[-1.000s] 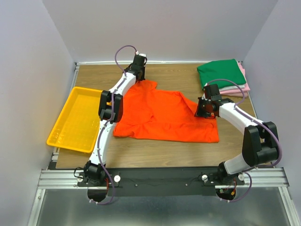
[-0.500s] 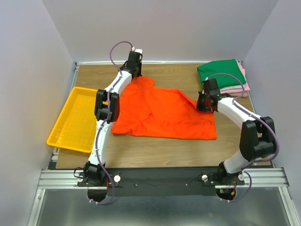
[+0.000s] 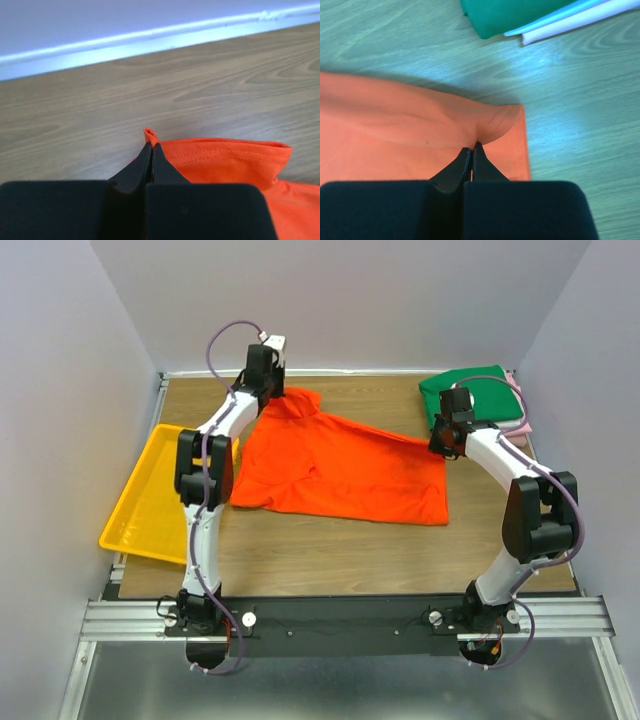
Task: Fold and stack the t-shirts
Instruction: Fold the tshirt
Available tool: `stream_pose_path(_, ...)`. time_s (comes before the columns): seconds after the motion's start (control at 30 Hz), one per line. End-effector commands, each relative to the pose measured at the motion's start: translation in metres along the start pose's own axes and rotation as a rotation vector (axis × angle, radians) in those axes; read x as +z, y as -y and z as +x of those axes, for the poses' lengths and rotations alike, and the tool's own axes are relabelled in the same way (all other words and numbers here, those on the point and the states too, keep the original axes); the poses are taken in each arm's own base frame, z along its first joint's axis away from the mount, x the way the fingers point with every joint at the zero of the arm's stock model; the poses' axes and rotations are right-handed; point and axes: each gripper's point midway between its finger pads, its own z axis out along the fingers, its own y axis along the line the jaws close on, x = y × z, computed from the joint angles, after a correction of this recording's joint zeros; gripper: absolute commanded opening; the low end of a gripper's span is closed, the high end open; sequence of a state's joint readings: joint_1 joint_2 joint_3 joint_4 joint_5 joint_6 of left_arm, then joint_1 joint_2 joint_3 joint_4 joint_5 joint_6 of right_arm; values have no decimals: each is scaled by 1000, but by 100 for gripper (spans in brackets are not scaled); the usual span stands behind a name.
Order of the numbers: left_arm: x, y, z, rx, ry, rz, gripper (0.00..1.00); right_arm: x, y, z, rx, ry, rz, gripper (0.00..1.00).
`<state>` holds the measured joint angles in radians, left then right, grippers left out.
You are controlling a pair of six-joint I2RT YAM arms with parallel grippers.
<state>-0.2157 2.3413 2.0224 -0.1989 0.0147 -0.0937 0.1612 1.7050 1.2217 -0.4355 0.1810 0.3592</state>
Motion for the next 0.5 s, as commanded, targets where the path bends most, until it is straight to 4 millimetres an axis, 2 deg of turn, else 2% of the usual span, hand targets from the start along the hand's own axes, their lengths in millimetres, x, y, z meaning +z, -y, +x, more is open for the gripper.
stream_pose_path(0.0, -50, 14, -39, -12, 161, 64, 0, -1, 20, -10, -33, 36, 97, 0)
stream_pose_path(0.07, -61, 14, -32, -26, 170, 63, 0, -2, 22, -6, -37, 32, 107, 0)
stream_pose_path(0.17, -83, 15, -11, -41, 156, 71, 0, -2, 26, 1, -39, 23, 118, 0)
stream_pose_path(0.33, -97, 19, 21, -62, 114, 83, 0, 0, 34, 9, -40, 11, 150, 0)
stream_pose_path(0.47, -108, 12, 43, -85, 89, 43, 0, -3, 39, 14, -34, 9, 165, 0)
